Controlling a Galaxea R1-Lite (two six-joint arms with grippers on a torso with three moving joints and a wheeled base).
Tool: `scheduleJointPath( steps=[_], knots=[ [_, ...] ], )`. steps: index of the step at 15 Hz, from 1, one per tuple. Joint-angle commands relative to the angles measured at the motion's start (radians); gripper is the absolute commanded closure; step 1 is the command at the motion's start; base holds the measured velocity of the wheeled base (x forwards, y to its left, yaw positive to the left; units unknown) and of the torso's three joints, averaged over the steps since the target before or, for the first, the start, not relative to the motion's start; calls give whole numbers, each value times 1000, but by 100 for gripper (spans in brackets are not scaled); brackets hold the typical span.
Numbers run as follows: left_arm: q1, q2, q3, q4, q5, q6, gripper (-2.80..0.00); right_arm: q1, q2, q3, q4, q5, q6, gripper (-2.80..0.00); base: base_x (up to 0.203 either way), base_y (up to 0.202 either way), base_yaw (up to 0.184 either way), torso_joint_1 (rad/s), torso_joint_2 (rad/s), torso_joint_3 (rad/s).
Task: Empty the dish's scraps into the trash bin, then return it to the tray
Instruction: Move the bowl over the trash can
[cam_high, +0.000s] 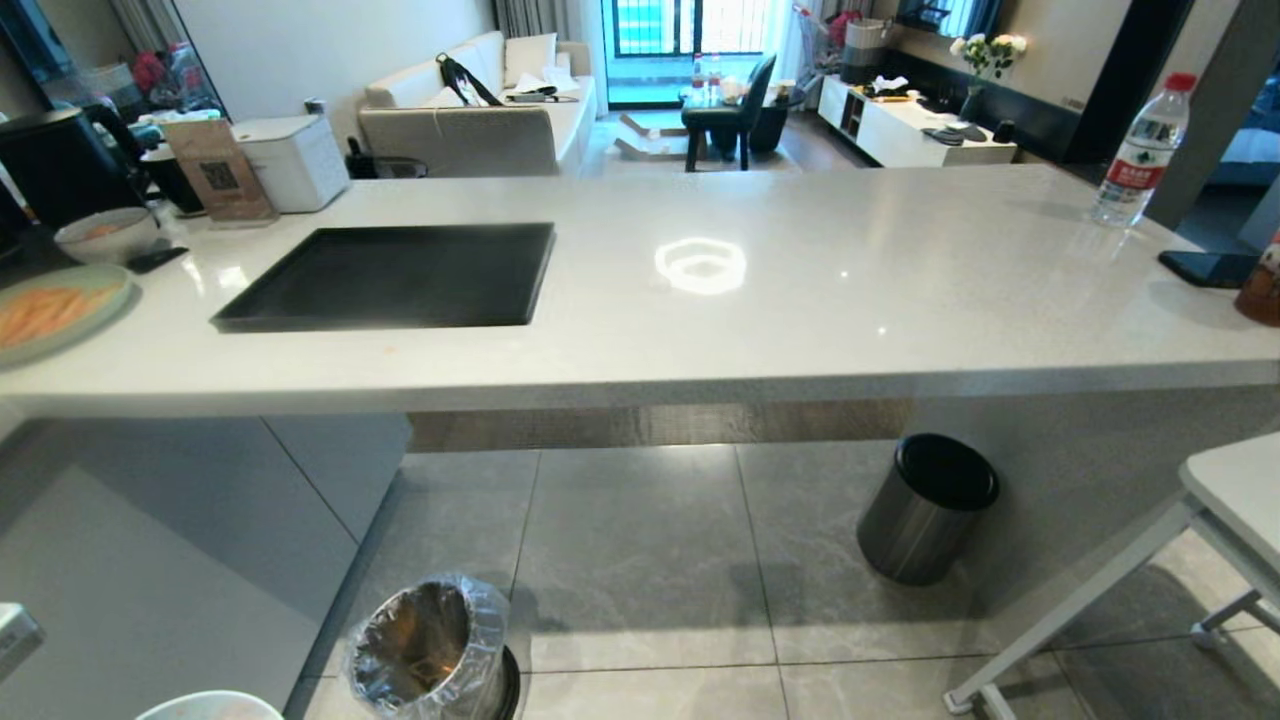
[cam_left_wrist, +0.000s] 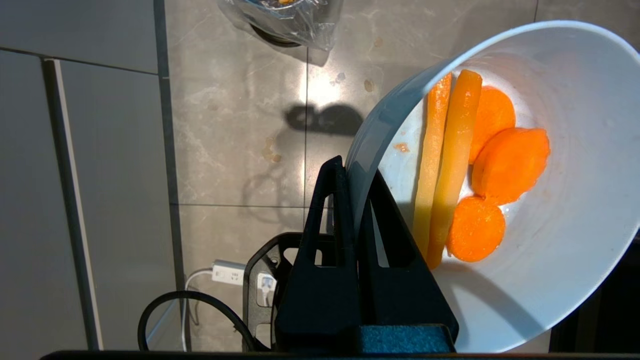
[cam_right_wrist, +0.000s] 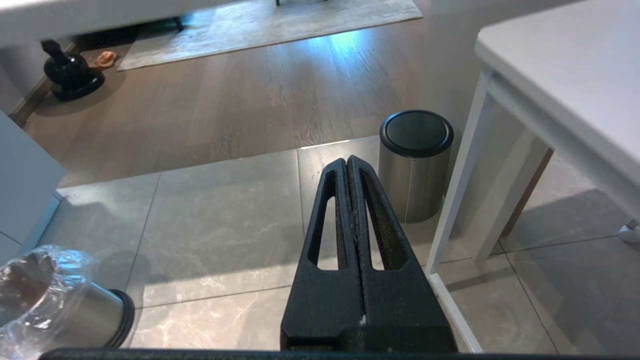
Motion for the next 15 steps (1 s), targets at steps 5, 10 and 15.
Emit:
scheduleJointPath(
  steps=[5,10,15],
  knots=[
    [8,-2,2,4,-2,1,0,0,1,0,0,0,1,0,0,0,0,-118,490,374],
    [13,0,3,5,-2,1,0,0,1,0,0,0,1,0,0,0,0,-61,454,393],
    [13,0,17,4,-3,1,0,0,1,0,0,0,1,0,0,0,0,-3,435,443]
  ],
)
